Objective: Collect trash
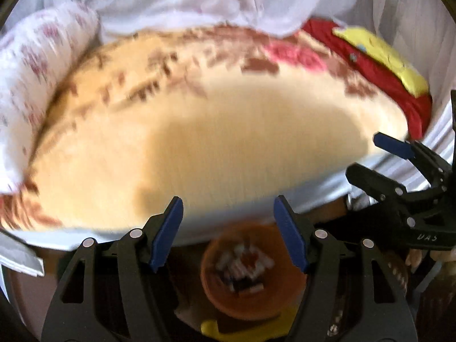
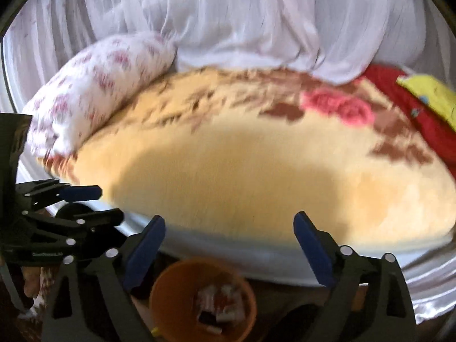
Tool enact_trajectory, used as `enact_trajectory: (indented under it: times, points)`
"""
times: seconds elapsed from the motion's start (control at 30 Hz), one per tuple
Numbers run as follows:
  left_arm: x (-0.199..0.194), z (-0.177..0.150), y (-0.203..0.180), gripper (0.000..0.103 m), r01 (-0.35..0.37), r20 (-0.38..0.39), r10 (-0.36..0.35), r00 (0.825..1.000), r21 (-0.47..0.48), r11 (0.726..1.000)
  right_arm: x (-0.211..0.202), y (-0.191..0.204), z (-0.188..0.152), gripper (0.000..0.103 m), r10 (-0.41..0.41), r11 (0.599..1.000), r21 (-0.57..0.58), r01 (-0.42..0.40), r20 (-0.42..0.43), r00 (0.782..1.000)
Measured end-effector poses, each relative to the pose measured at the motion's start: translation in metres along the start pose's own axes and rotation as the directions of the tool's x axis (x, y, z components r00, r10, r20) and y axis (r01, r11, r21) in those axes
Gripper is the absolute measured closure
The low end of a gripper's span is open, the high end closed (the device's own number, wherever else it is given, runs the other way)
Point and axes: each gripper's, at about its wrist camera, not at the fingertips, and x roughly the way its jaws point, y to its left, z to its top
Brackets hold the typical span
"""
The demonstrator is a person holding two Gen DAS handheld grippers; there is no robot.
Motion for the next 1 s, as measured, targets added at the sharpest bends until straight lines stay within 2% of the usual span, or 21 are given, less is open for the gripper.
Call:
enact_trajectory:
  times: [0.03,0.17,0.4,0.57,0.7,0.83,1.0]
  points:
    - [-0.003,0.007,0.002,0.024,-0.012,0.027,0.012,1.0,-0.002,1.0,-0.001,-0.002,0.007,0.005,-0.017,1.0,-0.01,0.017,0.021,1.0]
    - [-0.01,0.034,0.007,0.024,-0.048,0.124,0.051,0.991,-0.027,0.998,0.004,-0.009,0.033,0.005,-0.071,0.997,-0.024,0.073,0.084,0.994]
    - [-0.01,0.066,0.029,0.023,-0.066,0.183,0.082,0.98,-0.094,0.993,0.016,-0.029,0.061,0.005,-0.101,0.995,0.016,0.1,0.113,0.988]
    - [-0.005,0.089,0.051,0.023,-0.067,0.211,0.101,0.972,-0.162,0.984,0.032,-0.044,0.089,0.005,-0.141,0.99,0.031,0.138,0.126,0.982]
    - [0.001,0.105,0.064,0.023,-0.083,0.229,0.129,0.965,-0.197,0.977,0.046,-0.056,0.111,0.005,-0.145,0.989,0.057,0.138,0.167,0.975]
    - [0.007,0.117,0.07,0.023,-0.132,0.251,0.186,0.95,-0.216,0.967,0.061,-0.064,0.124,0.005,-0.157,0.987,0.073,0.145,0.193,0.969]
    - [0.02,0.129,0.077,0.023,-0.181,0.244,0.231,0.942,-0.213,0.96,0.084,-0.073,0.134,0.005,-0.19,0.98,0.089,0.175,0.192,0.963]
